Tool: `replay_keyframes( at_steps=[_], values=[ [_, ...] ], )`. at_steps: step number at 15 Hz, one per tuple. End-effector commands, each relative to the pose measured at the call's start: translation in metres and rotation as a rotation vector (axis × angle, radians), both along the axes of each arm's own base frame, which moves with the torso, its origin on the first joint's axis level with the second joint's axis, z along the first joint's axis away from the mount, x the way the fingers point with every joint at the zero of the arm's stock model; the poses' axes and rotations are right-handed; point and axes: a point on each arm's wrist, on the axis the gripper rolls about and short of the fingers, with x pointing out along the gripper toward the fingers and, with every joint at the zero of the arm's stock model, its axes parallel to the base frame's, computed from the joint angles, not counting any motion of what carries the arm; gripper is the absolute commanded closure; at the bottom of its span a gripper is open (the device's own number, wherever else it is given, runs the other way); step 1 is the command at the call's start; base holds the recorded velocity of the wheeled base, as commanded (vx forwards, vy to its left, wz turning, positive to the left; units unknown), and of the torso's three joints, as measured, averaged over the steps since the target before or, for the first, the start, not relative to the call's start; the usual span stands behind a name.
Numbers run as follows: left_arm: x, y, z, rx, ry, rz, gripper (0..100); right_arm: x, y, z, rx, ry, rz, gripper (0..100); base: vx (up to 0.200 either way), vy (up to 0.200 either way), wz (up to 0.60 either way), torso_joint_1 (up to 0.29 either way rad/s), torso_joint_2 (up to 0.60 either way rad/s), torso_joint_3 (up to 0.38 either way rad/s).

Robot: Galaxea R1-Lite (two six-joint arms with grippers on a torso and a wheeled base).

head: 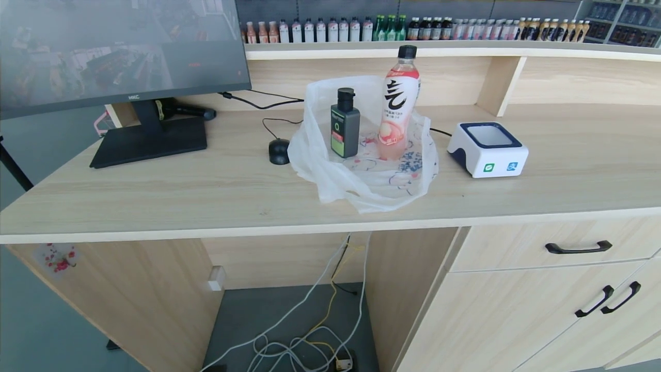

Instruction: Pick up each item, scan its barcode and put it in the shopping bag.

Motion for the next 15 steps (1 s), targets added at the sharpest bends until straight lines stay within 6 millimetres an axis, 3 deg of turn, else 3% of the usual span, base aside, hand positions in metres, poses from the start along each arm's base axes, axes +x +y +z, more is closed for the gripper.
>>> replay_keyframes(
  at_steps=[1, 15],
  values=[
    [0.0000, 0.0000, 0.0000, 0.001, -0.001, 0.000, 0, 0.0002, 0.0000, 0.0000, -0.001, 0.003, 0.000, 0, 0.000, -0.200, 0.00, 0.002, 0.01, 0.007],
    [0.0000, 0.0000, 0.0000, -0.007, -0.001, 0.002, 0, 0.0002, 0.0000, 0.0000, -0.009, 0.003, 0.000, 0, 0.000, -0.200, 0.00, 0.002, 0.00, 0.002]
  ],
)
